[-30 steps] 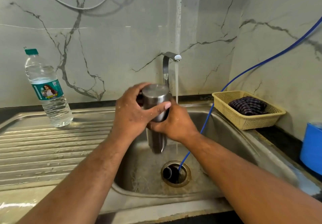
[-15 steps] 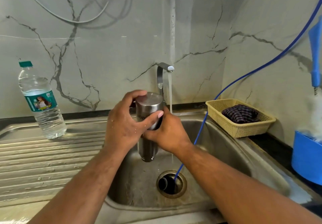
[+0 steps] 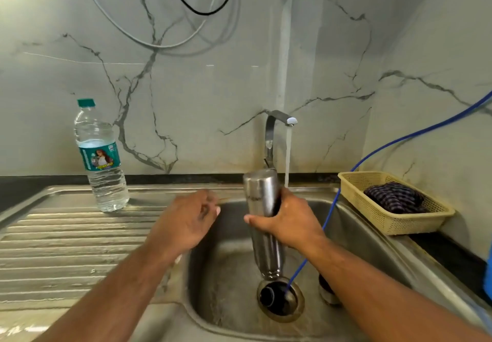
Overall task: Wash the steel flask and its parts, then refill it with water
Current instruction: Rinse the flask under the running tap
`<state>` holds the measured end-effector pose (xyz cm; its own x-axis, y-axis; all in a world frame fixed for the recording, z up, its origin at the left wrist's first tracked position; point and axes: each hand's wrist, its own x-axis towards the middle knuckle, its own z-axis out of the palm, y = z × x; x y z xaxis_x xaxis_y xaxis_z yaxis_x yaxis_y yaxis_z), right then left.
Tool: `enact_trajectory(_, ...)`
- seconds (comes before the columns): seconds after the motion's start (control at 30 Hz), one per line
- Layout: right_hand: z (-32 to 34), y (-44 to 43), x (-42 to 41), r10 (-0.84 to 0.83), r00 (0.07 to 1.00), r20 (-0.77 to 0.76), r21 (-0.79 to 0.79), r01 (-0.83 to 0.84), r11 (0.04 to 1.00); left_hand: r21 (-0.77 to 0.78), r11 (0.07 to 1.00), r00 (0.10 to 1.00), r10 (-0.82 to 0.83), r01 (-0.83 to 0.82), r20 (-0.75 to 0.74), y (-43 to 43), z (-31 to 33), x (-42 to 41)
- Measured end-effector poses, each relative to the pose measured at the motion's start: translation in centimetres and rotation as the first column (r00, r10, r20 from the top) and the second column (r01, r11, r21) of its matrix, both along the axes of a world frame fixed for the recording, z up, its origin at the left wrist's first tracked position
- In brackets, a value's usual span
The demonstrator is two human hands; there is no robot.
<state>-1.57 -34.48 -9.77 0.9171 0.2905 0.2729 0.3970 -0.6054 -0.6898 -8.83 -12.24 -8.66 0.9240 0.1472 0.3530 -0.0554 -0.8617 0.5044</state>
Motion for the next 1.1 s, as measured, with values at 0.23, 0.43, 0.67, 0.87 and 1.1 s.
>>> enact_trajectory(0.23, 5.2, 3.7, 0.4, -0.033, 0.986, 0.165, 0.17, 0.004, 0.985, 0.177, 0.981, 0.964, -0.026, 0.076, -0.266, 1.4, -2.5, 1.5)
enact_trajectory(0.43, 10.7, 11.6, 5.2, 0.094, 0.992, 0.09, 0.155, -0.107, 0.982, 0.21, 0.973, 0.94, -0.019, 0.096, -0.34, 1.9, -3.4, 2.1)
enact_trajectory(0.67, 10.9, 19.9, 7.8, 0.196, 0.981, 0.008, 0.144, -0.195, 0.97, 0.267, 0.949, 0.932, -0.065, 0.168, -0.358, 2.1, -3.9, 2.5)
enact_trajectory(0.87, 9.5, 24.0, 8.5, 0.222, 0.974, -0.045, 0.207, -0.209, 0.956, 0.324, 0.918, 0.917, -0.091, 0.229, -0.389, 2.4, -4.2, 3.0)
enact_trajectory(1.1, 8.9, 26.6, 8.1, 0.231, 0.972, -0.052, 0.199, -0.216, 0.956, 0.324, 0.914, 0.917, -0.108, 0.243, -0.384, 2.4, -4.8, 3.4)
